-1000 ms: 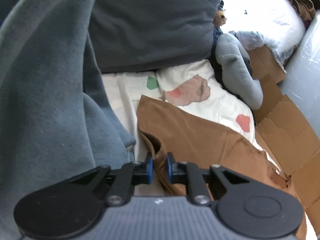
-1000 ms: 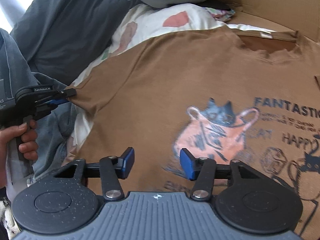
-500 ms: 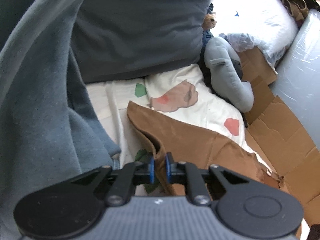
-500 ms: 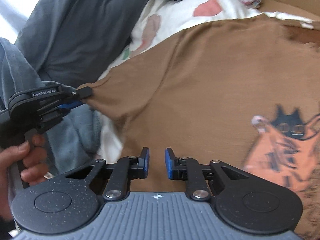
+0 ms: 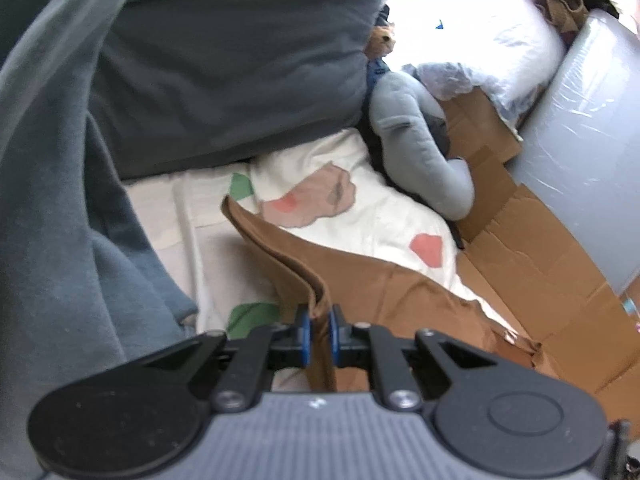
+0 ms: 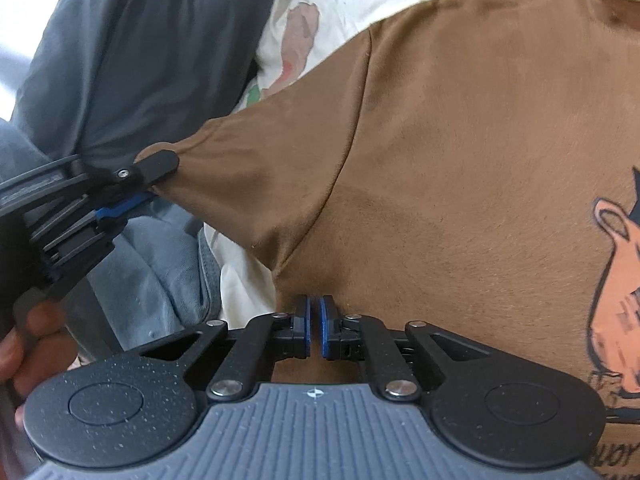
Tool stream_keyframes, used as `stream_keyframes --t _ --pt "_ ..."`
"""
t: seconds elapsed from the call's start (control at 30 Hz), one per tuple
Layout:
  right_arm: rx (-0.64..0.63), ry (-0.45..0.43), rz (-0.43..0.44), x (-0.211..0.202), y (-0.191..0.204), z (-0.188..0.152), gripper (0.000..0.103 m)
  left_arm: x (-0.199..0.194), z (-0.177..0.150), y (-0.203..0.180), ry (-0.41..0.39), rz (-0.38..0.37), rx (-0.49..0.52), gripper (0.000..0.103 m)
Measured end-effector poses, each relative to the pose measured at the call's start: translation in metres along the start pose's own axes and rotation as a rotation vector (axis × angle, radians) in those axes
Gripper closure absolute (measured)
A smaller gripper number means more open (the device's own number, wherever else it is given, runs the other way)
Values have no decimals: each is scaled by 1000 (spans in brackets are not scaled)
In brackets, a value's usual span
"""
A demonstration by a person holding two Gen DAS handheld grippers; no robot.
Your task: Fold clothes
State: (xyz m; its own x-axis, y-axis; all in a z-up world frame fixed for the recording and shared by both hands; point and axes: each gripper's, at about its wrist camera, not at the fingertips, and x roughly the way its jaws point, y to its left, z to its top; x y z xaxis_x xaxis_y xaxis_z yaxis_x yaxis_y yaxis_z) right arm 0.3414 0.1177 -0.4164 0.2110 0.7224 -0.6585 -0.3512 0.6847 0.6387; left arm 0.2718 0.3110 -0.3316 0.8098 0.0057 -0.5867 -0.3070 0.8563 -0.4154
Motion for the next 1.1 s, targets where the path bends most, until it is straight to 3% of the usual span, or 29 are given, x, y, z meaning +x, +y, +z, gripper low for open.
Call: stream_keyframes --t 1.1 --pt "55 -16 43 21 -6 -11 98 14 -37 -39 226 -193 102 98"
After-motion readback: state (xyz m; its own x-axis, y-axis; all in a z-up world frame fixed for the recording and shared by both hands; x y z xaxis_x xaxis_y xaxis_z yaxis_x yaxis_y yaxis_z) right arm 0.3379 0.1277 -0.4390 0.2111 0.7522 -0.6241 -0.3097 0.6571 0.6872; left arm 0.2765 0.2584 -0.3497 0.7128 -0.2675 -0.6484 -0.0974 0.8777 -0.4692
